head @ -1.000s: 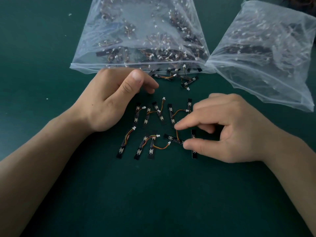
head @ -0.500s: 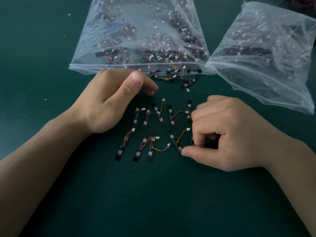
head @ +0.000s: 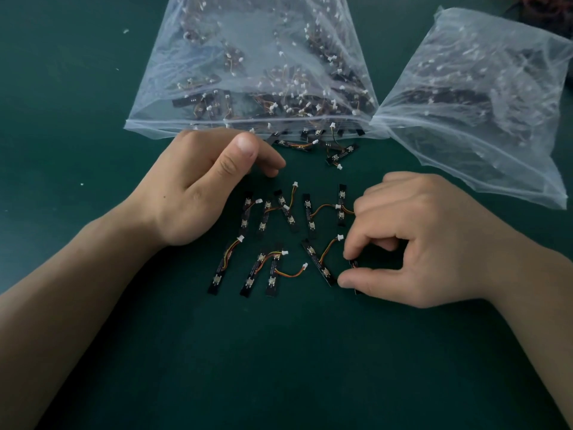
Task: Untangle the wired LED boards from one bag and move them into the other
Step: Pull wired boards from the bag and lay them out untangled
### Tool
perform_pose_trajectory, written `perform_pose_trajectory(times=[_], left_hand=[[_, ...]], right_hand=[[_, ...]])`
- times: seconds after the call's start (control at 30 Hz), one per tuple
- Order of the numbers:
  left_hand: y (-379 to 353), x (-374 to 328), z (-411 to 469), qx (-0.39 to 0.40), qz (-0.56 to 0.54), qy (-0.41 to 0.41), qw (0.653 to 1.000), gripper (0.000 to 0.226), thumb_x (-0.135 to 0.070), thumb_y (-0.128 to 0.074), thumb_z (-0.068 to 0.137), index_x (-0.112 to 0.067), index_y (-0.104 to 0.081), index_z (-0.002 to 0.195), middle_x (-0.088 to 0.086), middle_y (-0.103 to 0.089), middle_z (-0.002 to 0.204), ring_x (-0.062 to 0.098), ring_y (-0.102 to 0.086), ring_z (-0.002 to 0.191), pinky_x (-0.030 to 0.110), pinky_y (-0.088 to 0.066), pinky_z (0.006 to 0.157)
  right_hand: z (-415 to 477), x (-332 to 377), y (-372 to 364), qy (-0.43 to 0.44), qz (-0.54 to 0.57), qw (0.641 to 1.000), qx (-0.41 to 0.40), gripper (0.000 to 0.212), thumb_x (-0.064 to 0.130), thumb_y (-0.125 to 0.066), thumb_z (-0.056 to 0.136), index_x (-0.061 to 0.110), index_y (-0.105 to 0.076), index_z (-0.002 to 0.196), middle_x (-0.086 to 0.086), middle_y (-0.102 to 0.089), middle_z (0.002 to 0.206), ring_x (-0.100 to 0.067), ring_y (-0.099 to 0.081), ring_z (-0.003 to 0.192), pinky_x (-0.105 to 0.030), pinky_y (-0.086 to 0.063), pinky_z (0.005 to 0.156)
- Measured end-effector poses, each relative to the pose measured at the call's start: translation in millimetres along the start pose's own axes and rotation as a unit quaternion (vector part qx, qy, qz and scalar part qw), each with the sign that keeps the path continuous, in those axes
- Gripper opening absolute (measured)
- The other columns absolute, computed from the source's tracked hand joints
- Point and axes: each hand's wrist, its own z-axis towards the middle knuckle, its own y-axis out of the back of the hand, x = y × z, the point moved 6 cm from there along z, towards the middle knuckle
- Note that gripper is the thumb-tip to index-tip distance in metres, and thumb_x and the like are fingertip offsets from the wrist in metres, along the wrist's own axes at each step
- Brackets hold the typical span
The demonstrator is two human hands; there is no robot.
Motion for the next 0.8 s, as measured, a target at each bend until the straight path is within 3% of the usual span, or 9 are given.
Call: perform_pose_trajectory(times=[0.23,0.37,0.67,0.8], left_hand=[[0,-2,0,-0.001,0.004,0.000,1.000,0.056,-0.045,-0.024,0.110,-0.023,-0.075,0.117,-0.012,-0.076,0.105,0.009,-0.067,0.100,0.032,-0.050,0.089],[0,-3,0,-0.001,0.008,0.000,1.000,0.057,-0.046,-0.024,0.109,-0.023,-0.075,0.117,-0.012,-0.076,0.105,0.013,-0.067,0.099,0.039,-0.052,0.090],[0,-1,0,0.001,0.002,0.000,1.000,0.058,-0.045,-0.024,0.109,-0.020,-0.075,0.117,-0.013,-0.076,0.107,0.009,-0.068,0.105,0.033,-0.050,0.093],[-1,-1,0,0.001,-0.002,-0.002,1.000,0.057,-0.044,-0.025,0.109,-0.020,-0.075,0.117,-0.013,-0.076,0.106,0.008,-0.067,0.104,0.029,-0.048,0.092]], right_hand=[[0,3,-1,0.015,-0.012,0.999,-0.035,0.017,0.031,-0.076,0.088,0.024,-0.078,0.103,0.015,-0.043,0.069,-0.010,-0.046,0.063,-0.030,-0.036,0.069],[3,6,-6,0.027,-0.039,0.998,-0.032,0.011,0.037,-0.078,0.086,0.026,-0.079,0.090,0.020,-0.037,0.072,-0.007,-0.040,0.065,-0.029,-0.035,0.067],[5,12,-9,0.038,-0.048,0.997,-0.040,0.016,0.035,-0.080,0.085,0.027,-0.070,0.075,0.020,-0.033,0.072,-0.010,-0.041,0.064,-0.031,-0.035,0.065],[5,13,-9,0.031,-0.034,0.998,-0.040,0.014,0.035,-0.078,0.087,0.026,-0.072,0.079,0.020,-0.035,0.072,-0.006,-0.039,0.065,-0.027,-0.035,0.068]])
